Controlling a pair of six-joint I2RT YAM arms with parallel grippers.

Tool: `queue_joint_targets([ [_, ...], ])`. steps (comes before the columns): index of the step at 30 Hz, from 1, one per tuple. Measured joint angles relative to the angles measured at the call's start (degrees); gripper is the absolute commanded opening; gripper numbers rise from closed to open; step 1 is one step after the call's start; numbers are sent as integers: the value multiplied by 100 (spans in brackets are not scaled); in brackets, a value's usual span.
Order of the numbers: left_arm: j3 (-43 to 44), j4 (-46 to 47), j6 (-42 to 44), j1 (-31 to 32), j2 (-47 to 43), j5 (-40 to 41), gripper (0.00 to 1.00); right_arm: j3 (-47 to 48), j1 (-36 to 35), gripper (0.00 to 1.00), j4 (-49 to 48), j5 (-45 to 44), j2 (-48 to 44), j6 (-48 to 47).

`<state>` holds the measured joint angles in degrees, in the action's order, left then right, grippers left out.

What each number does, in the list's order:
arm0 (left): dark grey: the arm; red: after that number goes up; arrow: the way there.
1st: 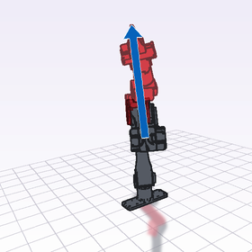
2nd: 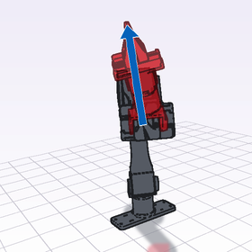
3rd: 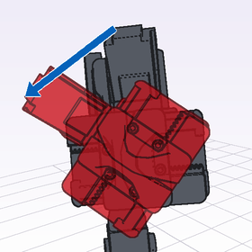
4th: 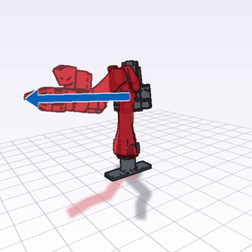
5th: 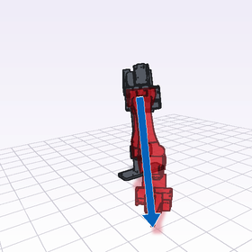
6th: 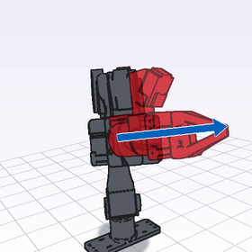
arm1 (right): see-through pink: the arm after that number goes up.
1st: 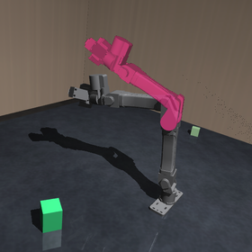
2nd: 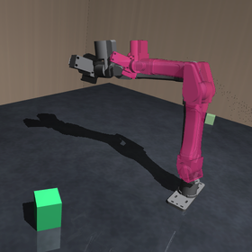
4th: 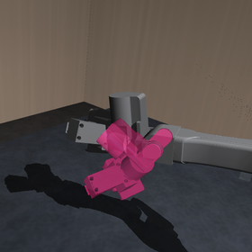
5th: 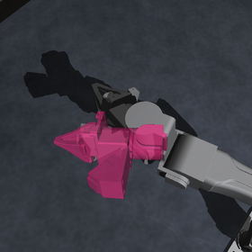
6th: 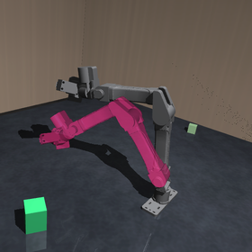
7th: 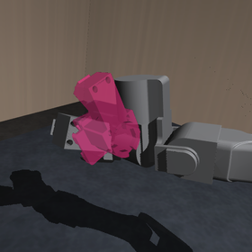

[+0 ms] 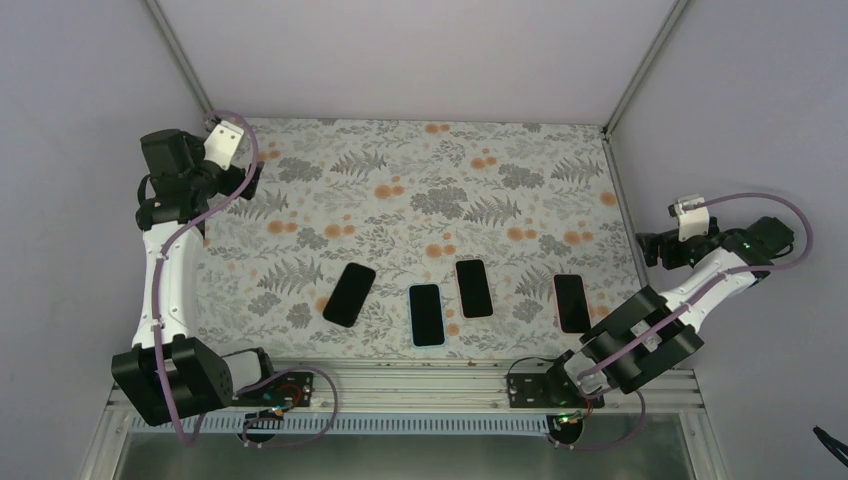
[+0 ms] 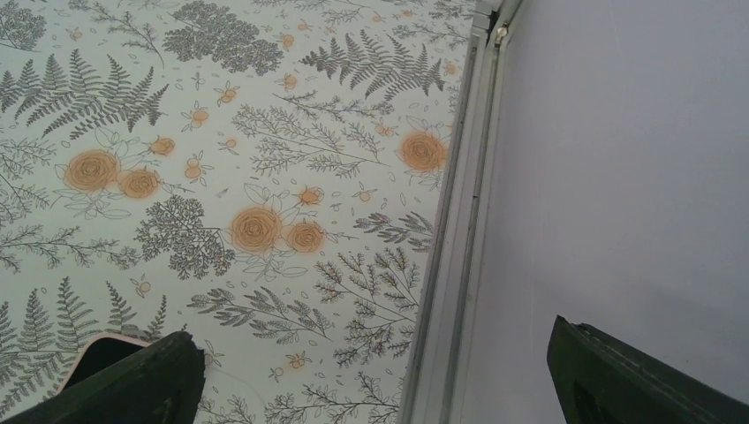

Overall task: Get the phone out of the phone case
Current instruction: Pick up the phone at the center of the board.

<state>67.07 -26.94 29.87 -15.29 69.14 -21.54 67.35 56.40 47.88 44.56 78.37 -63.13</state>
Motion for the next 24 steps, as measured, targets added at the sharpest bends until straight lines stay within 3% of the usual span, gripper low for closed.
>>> queue_joint_targets([
  [7, 0, 28, 2, 0, -2, -4, 100, -81, 0, 98, 55, -4, -90, -63],
  [9, 0, 28, 2, -7, -2, -4, 100, -114, -2, 92, 79, -9, -125, -131],
  [12, 0, 28, 2, -13, -2, -7, 100, -179, -4, 71, 258, -46, -192, -369],
  [14, 0, 26, 9, -13, -2, -17, 100, -219, -22, 66, 516, -199, -227, -621],
  [24, 0, 24, 57, -31, 55, -181, 100, -1460, -671, 99, 1869, -2004, -789, -1567],
])
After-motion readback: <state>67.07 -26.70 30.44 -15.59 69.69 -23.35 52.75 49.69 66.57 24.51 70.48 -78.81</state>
